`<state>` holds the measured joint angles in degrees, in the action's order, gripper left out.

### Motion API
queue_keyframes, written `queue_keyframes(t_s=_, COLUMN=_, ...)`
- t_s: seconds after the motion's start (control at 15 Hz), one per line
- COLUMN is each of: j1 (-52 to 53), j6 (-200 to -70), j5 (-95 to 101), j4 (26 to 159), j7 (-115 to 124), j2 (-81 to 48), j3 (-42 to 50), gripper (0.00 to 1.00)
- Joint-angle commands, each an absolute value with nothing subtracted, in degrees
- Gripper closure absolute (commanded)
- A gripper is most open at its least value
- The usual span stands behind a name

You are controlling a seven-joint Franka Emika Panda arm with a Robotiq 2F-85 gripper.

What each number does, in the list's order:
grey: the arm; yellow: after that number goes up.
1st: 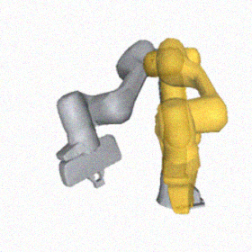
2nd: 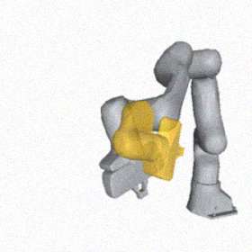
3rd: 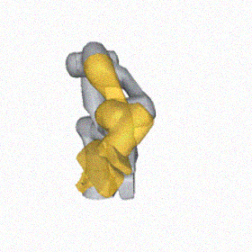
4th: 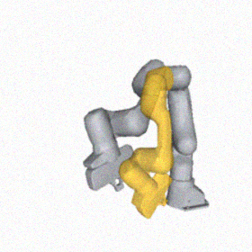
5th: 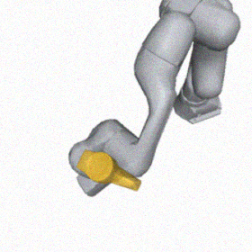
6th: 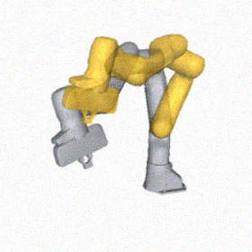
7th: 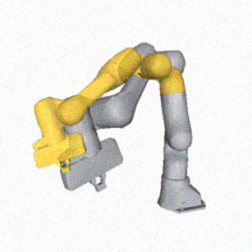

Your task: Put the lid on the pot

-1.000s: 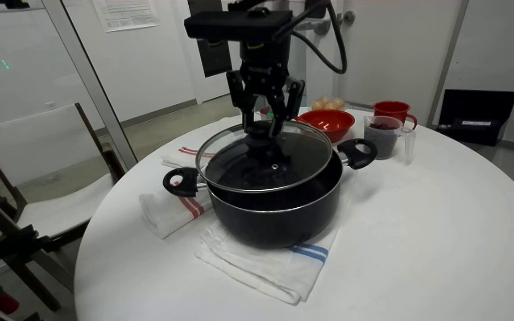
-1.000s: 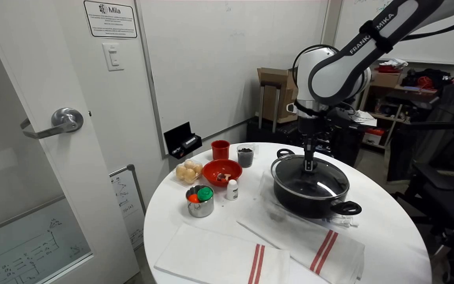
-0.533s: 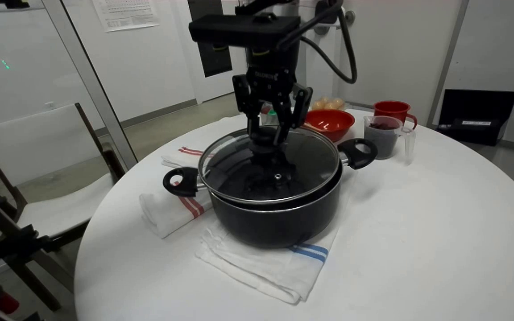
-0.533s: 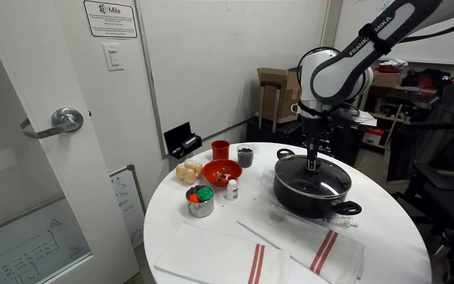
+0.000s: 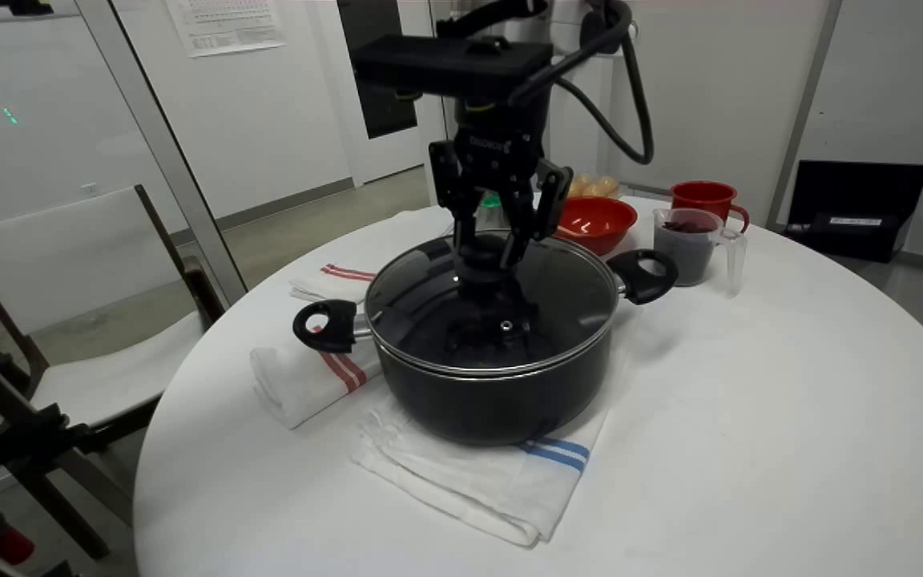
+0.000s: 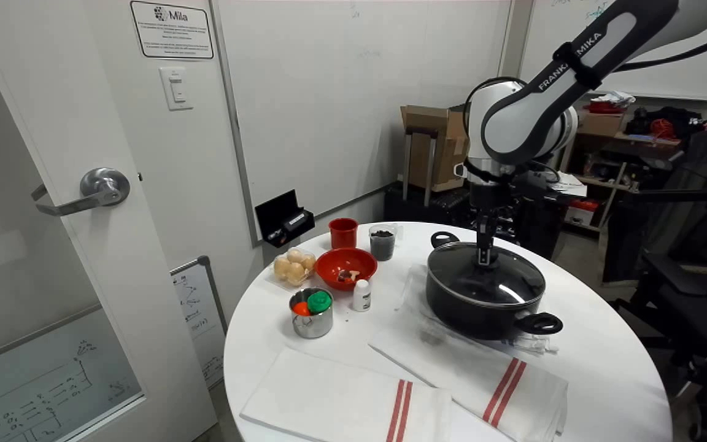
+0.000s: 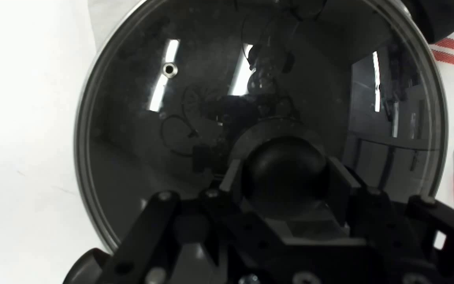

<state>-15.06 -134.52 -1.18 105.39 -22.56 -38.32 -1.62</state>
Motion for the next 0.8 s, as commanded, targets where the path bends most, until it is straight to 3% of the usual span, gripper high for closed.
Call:
queue_keyframes(t_s=0.0, j1=-15.1, j6=-132.4, j5=-2.6, j4=102.8, j7=-22.0, j2=-38.9, j3=-1.5, gripper=0.74)
queue_keyframes(t_s=0.53, j1=-15.1, j6=-132.4, j5=-2.9, j4=102.9, j7=-22.1, j2=-39.3, j3=-1.8, gripper=0.74)
queue_keyframes(t_s=0.6, j1=-15.1, j6=-132.6, j5=-2.9, j4=103.1, j7=-22.1, j2=-39.2, j3=-1.8, gripper=0.24)
queue_keyframes(t_s=0.67, j1=-15.0, j6=-132.8, j5=-2.9, j4=103.3, j7=-22.0, j2=-39.1, j3=-1.9, gripper=0.23)
queue_keyframes(t_s=0.73, j1=-15.0, j6=-132.9, j5=-3.1, j4=103.5, j7=-22.0, j2=-39.0, j3=-2.0, gripper=0.16)
